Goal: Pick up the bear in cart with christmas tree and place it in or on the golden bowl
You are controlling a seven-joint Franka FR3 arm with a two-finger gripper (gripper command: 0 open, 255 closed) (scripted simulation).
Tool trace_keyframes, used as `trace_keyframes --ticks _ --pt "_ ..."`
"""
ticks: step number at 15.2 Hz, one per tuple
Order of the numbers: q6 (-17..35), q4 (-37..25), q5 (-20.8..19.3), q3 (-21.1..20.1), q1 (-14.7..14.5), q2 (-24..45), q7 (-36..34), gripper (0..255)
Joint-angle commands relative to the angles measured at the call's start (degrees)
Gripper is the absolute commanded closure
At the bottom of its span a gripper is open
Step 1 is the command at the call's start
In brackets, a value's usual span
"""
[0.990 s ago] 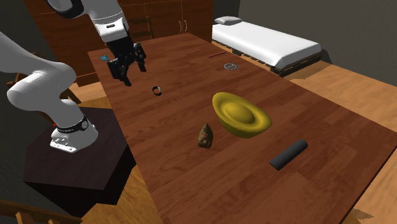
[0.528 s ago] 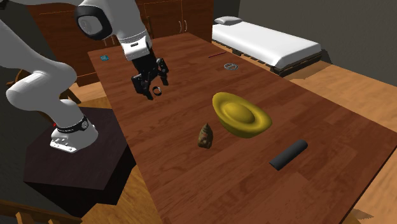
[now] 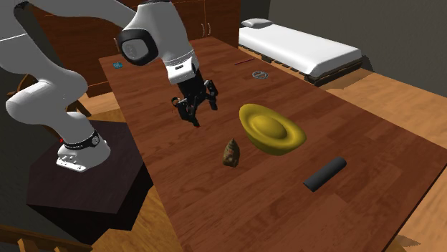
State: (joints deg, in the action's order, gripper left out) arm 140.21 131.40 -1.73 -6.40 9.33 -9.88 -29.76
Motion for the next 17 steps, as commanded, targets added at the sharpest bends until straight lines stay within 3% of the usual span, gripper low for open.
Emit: trace_keyframes --ticks 1,6,17 --pt "3.12 -2.11 -2.19 -0.21 1.00 3.80 -3.02 0" --pt "8.37 -9.57 -9.02 0.24 2.35 13.47 -11.66 0" --pt "12.43 -10.81 -10.93 0.92 2.21 18.83 -13.01 0"
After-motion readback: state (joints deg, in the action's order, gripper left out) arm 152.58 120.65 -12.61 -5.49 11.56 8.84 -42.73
